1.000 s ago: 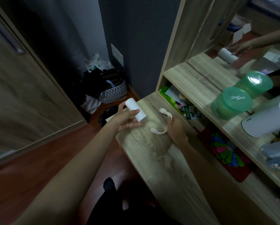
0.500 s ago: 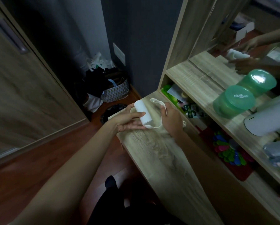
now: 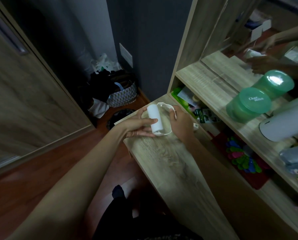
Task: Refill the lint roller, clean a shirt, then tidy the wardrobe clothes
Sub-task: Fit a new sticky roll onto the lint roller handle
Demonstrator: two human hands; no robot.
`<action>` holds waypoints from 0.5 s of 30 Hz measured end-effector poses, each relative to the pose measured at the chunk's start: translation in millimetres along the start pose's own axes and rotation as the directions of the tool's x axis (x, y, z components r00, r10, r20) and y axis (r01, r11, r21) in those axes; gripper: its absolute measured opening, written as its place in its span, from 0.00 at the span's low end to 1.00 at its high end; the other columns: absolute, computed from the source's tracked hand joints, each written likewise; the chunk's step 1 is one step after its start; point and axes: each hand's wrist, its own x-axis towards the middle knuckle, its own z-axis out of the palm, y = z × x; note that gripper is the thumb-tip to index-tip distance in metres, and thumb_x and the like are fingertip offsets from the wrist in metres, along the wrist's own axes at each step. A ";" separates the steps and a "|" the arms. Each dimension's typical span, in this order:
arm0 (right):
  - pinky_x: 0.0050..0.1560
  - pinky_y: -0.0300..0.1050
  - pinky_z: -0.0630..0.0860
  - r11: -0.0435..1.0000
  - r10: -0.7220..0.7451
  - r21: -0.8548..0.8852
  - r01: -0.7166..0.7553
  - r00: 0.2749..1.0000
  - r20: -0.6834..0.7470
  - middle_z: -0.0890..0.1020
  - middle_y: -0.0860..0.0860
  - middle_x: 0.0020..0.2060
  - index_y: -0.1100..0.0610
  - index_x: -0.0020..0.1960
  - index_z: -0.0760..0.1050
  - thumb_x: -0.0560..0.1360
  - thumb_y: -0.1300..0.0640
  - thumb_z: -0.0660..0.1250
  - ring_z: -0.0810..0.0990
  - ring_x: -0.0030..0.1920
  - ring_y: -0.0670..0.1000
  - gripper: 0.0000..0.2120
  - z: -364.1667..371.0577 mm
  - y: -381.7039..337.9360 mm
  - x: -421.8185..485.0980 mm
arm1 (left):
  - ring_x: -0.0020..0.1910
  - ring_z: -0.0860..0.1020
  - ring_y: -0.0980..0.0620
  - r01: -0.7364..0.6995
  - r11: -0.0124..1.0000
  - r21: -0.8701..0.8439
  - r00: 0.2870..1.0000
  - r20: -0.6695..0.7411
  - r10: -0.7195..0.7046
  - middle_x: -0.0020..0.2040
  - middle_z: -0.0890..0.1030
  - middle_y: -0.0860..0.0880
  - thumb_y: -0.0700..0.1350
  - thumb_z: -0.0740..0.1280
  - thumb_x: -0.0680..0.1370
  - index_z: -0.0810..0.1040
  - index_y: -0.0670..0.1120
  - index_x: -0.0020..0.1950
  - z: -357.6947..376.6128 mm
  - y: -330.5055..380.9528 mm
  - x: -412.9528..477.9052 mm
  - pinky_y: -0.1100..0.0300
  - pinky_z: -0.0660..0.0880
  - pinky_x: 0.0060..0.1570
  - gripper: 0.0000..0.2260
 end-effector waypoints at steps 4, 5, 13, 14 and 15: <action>0.48 0.55 0.78 1.000 0.017 -0.009 -0.017 0.999 -0.034 0.83 0.58 0.45 0.60 0.59 0.76 0.81 0.55 0.56 0.81 0.46 0.57 0.14 0.6 -3.6 0.6 | 0.52 0.83 0.41 -0.023 0.998 0.054 1.000 -0.018 0.024 0.60 0.76 0.43 0.38 0.71 0.75 0.59 0.56 0.72 3.9 4.7 -0.3 0.42 0.81 0.46 0.32; 0.48 0.56 0.78 1.000 0.017 -0.016 -0.017 0.999 -0.041 0.83 0.58 0.45 0.60 0.59 0.76 0.81 0.55 0.56 0.81 0.46 0.57 0.14 0.0 -5.2 0.9 | 0.51 0.83 0.42 -0.034 0.997 0.070 0.999 -0.033 0.037 0.60 0.76 0.43 0.38 0.71 0.75 0.59 0.56 0.72 6.1 5.4 0.1 0.43 0.81 0.46 0.32; 0.44 0.55 0.78 0.991 0.074 -0.108 -0.076 0.997 -0.023 0.82 0.59 0.40 0.63 0.51 0.77 0.81 0.53 0.57 0.80 0.42 0.58 0.15 -3.9 -6.9 2.9 | 0.50 0.83 0.41 -0.068 0.983 0.169 0.991 -0.104 0.087 0.60 0.76 0.41 0.43 0.72 0.74 0.56 0.55 0.72 19.3 -1.9 3.8 0.42 0.81 0.44 0.33; 0.44 0.54 0.77 0.990 0.077 -0.118 -0.078 0.997 -0.014 0.82 0.59 0.40 0.63 0.51 0.77 0.81 0.53 0.57 0.80 0.42 0.58 0.15 -3.5 -7.3 2.0 | 0.51 0.83 0.41 -0.067 0.981 0.182 0.991 -0.104 0.087 0.60 0.76 0.41 0.42 0.73 0.74 0.56 0.55 0.71 19.6 -3.3 4.0 0.41 0.81 0.44 0.33; 0.45 0.52 0.77 0.988 0.084 -0.132 -0.083 0.997 -0.001 0.82 0.59 0.40 0.63 0.50 0.77 0.81 0.53 0.57 0.80 0.42 0.57 0.15 -2.7 -7.6 0.6 | 0.51 0.83 0.41 -0.065 0.977 0.202 0.991 -0.102 0.087 0.60 0.76 0.41 0.42 0.73 0.74 0.57 0.56 0.71 20.0 -4.9 4.4 0.40 0.80 0.45 0.33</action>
